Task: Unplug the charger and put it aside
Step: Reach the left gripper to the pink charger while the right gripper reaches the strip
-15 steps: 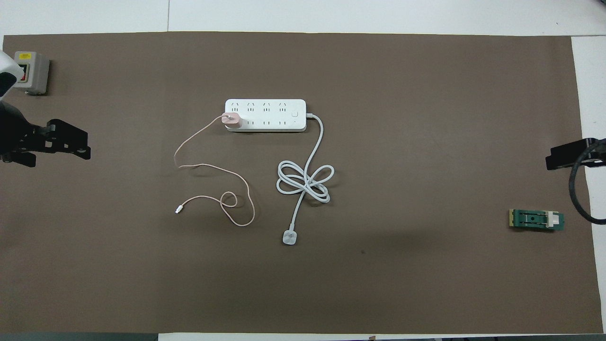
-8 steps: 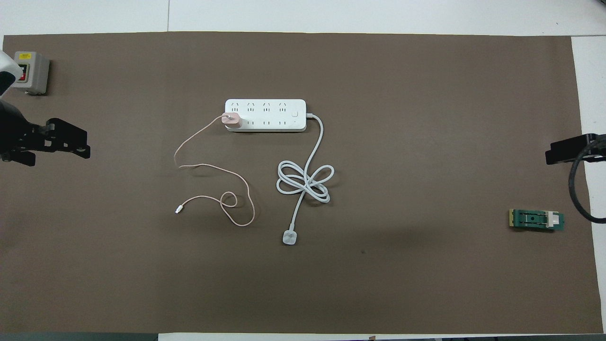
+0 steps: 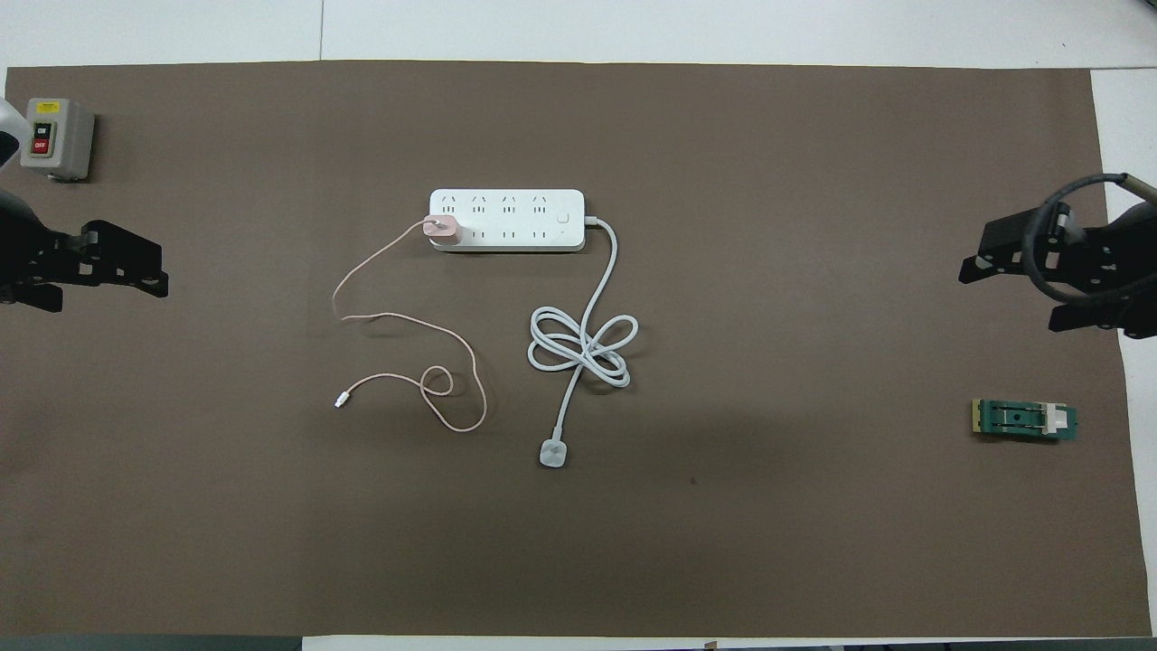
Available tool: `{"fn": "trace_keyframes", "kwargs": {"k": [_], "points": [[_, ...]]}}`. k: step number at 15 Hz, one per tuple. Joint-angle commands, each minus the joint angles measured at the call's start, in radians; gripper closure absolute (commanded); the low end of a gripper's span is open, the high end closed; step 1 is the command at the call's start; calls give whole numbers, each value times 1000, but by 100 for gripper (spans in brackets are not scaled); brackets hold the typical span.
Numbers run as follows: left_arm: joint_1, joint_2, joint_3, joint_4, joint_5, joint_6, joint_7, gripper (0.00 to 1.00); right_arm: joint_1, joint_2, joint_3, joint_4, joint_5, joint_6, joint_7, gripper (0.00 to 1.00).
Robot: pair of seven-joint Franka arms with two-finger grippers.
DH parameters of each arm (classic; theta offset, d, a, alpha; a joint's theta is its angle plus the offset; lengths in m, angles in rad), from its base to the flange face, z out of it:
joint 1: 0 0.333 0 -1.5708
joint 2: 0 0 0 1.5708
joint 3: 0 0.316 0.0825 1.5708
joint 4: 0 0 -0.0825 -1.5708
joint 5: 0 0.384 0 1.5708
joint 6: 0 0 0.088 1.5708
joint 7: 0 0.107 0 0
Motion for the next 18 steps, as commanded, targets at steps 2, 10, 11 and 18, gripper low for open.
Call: {"fn": "trace_keyframes", "kwargs": {"k": [2,10,11,18], "points": [[1,1,-5,-3,4,12,-159,0,21,92,5,3,167,67,300,0],[3,1,-28,-7,-59,62,-763,0,128,269,3,0,429,268,722,0],[1,4,-28,-13,-60,81,-852,0,127,298,5,9,472,273,753,0],[-85,102,-30,-5,-62,173,-1309,0,193,512,5,97,633,290,713,0]]}}
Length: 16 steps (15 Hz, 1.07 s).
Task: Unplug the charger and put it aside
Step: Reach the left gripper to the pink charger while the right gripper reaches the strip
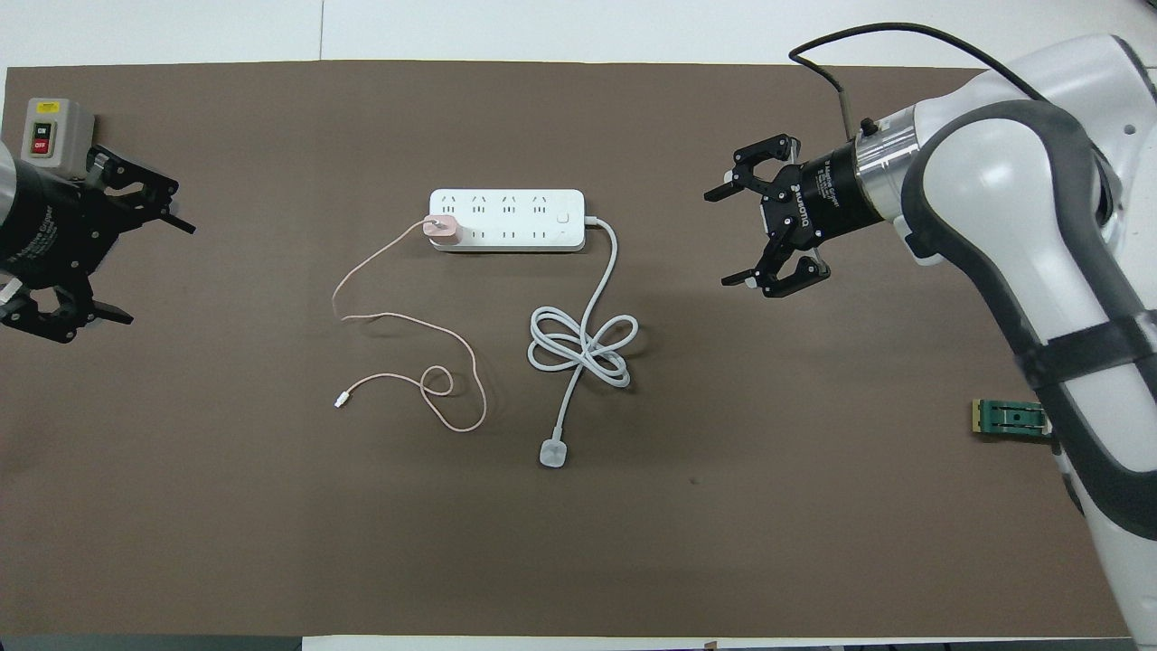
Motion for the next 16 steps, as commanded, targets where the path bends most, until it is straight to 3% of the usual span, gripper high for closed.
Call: {"fn": "trace_keyframes", "kwargs": {"k": [1,5,8,14,16], "points": [[-42,49,7,3,-6,53,-150,0,26,80,3,52,81,23,-39,0],[-50,83,7,-6,-26,203,-380,0,80,145,1,80,196,112,-38,0],[-129,202,16,68,-15,226,-509,0,132,253,1,188,212,146,-35,0],[-160,275,17,92,-15,257,-603,0,158,434,-2,377,213,235,-33,0],[-181,337,27,156,-6,236,-640,0,178,464,-2,396,213,276,-33,0]]}}
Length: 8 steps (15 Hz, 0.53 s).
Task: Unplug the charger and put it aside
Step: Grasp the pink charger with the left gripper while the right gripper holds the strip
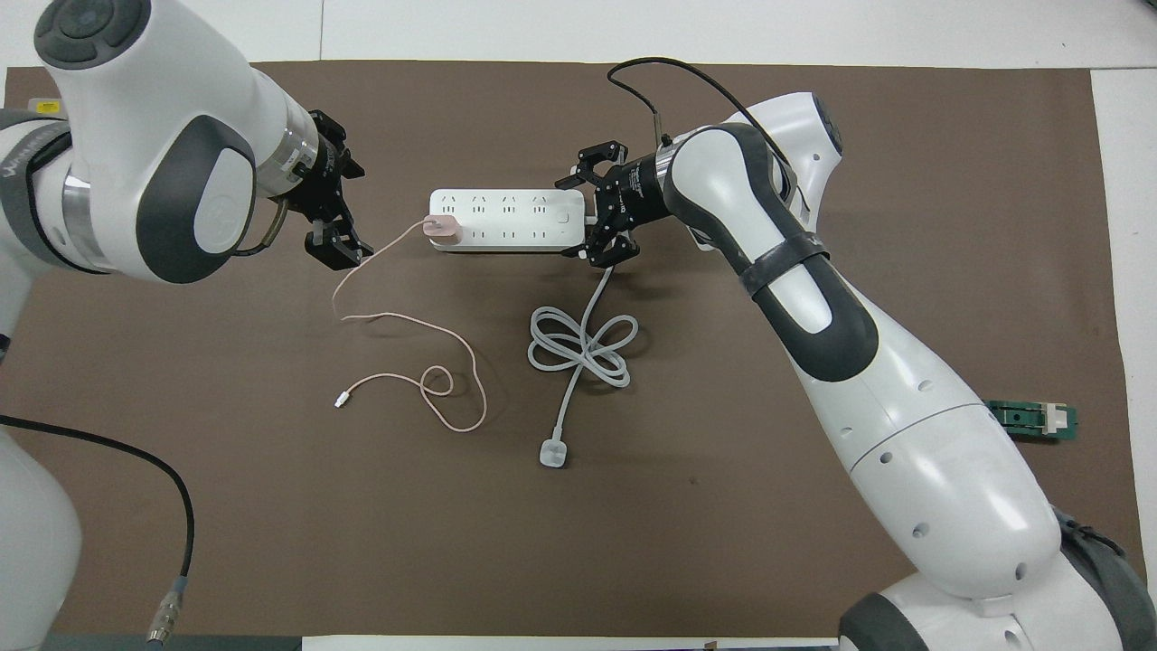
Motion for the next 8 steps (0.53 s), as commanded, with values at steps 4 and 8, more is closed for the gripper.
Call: {"fn": "trace_keyframes", "kwargs": {"k": [4,8], "points": [[-78,195,31,237,73,-66,-143,0,44,103,-4,104,19,77,-10,0],[-96,229,46,237,80,-45,-187,0,48,104,-4,103,16,89,-10,0]]}}
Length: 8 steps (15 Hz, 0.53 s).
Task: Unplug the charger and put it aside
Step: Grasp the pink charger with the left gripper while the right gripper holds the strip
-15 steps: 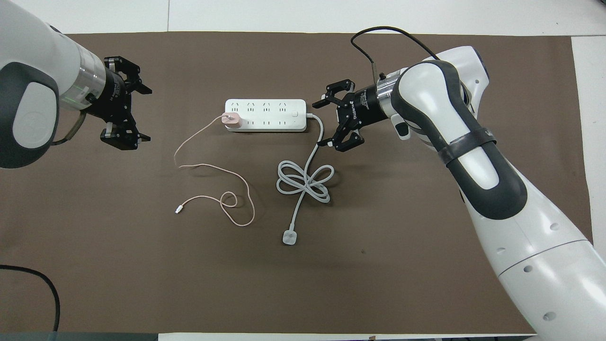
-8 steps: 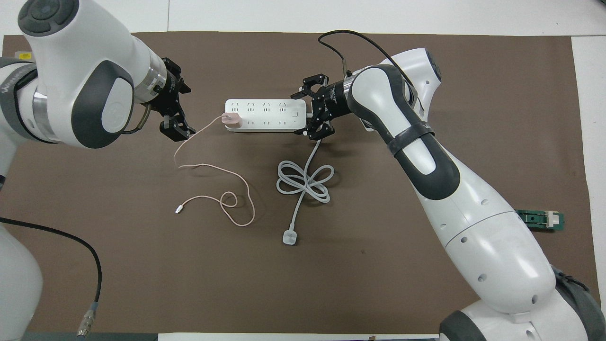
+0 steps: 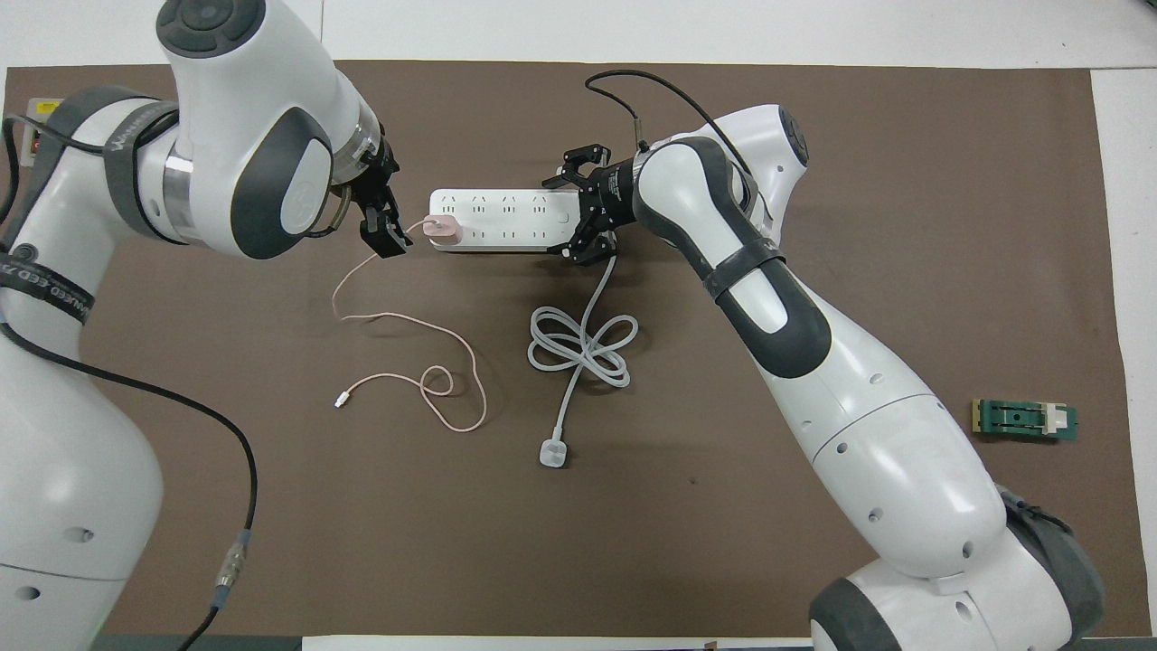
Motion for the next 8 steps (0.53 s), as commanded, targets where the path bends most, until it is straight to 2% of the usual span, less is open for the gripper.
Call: {"fn": "trace_keyframes", "kwargs": {"k": [1,8], "points": [[-29,34,31,48,18,-25,-46,0,2,23,-4,32,12,10,-11,0],[-53,65,31,26,29,7,-50,0,19,44,-7,31,-5,16,-34,0]]}}
